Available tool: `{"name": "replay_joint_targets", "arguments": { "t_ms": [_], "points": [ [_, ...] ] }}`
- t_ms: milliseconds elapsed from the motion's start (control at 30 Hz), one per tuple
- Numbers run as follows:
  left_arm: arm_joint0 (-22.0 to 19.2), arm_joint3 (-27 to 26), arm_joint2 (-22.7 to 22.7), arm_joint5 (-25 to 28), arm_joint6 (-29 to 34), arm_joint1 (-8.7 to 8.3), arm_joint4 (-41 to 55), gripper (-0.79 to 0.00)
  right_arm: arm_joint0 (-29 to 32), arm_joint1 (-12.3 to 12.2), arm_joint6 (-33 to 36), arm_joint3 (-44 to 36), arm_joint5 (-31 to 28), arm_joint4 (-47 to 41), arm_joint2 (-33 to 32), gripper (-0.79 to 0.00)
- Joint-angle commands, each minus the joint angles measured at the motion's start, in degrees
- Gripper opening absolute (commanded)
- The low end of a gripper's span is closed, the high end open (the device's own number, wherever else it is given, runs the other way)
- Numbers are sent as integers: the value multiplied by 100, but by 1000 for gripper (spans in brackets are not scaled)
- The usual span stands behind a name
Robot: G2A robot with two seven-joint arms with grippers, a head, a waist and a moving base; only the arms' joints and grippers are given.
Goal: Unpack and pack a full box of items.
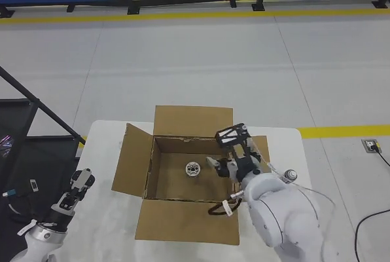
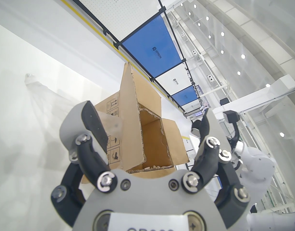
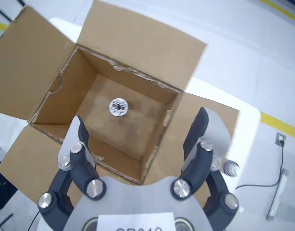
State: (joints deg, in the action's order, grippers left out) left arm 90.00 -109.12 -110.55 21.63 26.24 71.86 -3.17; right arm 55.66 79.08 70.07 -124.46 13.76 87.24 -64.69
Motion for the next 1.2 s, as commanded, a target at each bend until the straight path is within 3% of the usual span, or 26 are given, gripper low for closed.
{"name": "replay_joint_targets", "arguments": {
  "t_ms": [0, 167, 300, 467, 667, 1033, 1100, 1167],
  "points": [
    [0, 0, 0, 0, 0, 0, 0, 0, 603, -55, 150, -665, 190, 621, -435, 0],
    [0, 0, 0, 0, 0, 0, 0, 0, 1631, -109, 398, -1018, 540, 862, -1490, 0],
    [0, 0, 0, 0, 0, 0, 0, 0, 2210, -122, 406, -821, 352, -210, -2355, 0],
    [0, 0, 0, 0, 0, 0, 0, 0, 2476, -140, -377, 17, -63, -1130, -3005, 0],
    [0, 0, 0, 0, 0, 0, 0, 0, 2120, -142, -1058, 1140, -126, -1566, -3118, 0],
    [0, 0, 0, 0, 0, 0, 0, 0, 978, -147, -1311, 2731, -230, -1658, -2689, 0],
    [0, 0, 0, 0, 0, 0, 0, 0, 814, -151, -1310, 2988, -216, -1654, -2660, -157],
    [0, 0, 0, 0, 0, 0, 0, 0, 692, -153, -1314, 3189, -187, -1671, -2635, -428]
  ]
}}
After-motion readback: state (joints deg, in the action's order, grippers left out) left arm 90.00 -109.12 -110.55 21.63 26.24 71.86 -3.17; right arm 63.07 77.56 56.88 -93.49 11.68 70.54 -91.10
